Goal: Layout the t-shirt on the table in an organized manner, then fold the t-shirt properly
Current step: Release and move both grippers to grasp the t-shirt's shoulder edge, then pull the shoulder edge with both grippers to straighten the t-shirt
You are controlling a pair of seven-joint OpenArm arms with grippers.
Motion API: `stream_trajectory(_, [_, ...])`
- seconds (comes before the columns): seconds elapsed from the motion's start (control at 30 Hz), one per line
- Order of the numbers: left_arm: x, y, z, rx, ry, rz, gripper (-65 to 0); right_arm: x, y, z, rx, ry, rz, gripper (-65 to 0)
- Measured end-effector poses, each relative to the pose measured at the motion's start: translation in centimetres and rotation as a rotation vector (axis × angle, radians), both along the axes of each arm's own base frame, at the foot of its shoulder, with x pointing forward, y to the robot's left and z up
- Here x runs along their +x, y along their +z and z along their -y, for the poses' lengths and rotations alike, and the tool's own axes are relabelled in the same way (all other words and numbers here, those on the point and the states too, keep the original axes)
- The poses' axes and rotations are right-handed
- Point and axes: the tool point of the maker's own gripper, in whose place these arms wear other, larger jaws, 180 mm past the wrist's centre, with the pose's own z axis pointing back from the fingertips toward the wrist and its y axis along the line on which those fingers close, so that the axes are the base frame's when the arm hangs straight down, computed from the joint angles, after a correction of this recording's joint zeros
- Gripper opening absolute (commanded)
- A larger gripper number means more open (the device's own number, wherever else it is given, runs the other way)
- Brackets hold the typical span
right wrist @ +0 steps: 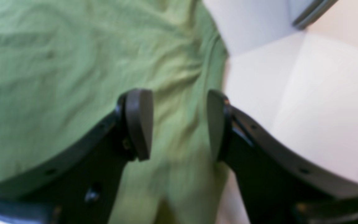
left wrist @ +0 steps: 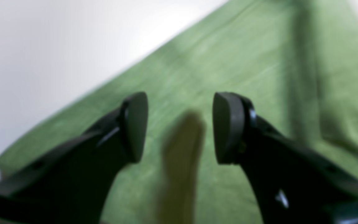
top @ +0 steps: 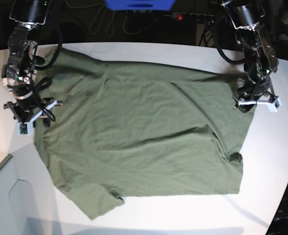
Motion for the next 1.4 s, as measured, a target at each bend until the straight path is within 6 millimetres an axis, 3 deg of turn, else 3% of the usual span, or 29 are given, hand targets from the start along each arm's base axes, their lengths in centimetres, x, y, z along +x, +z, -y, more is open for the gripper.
stream_trajectory(0.2, [-1.2,0.3,-0.7,0.027,-0.016,-0.011,-32.2,-3.5,0.3,-0.9,-0.05,0.074,-0.09,-35.6])
stream_trajectory(0.37, [-1.6,1.2,-1.1,0.05,-0.023,0.0,-32.2,-4.7,1.7,-1.3,-0.08,0.088,-0.097,-30.0])
stream_trajectory(0.7, [-1.9,1.4,-1.4,0.064,-0.02,0.003,-32.2,-8.1,-0.5,-1.0,-0.087,0.079,-0.241,-29.6])
stream_trajectory(1.07, [-1.9,1.4,-1.4,0.064,-0.02,0.003,-32.2,-10.4,-2.6,-5.2,-0.054,0.198,-0.314,-30.2])
stream_trajectory(1.13, [-1.9,1.4,-1.4,0.064,-0.021,0.002,-32.2,-10.5,-2.7,-5.7,-0.048,0.21,-0.318,-32.7])
stream_trajectory(1.23, [-2.3,1.2,-1.4,0.065,-0.021,-0.005,-32.2,-10.4,-2.7,-5.9,-0.049,0.219,-0.312,-41.7])
stream_trajectory(1.4, [-2.8,0.9,-1.4,0.064,-0.021,-0.016,-32.2,-10.9,-2.9,-5.8,-0.047,0.216,-0.32,-65.0])
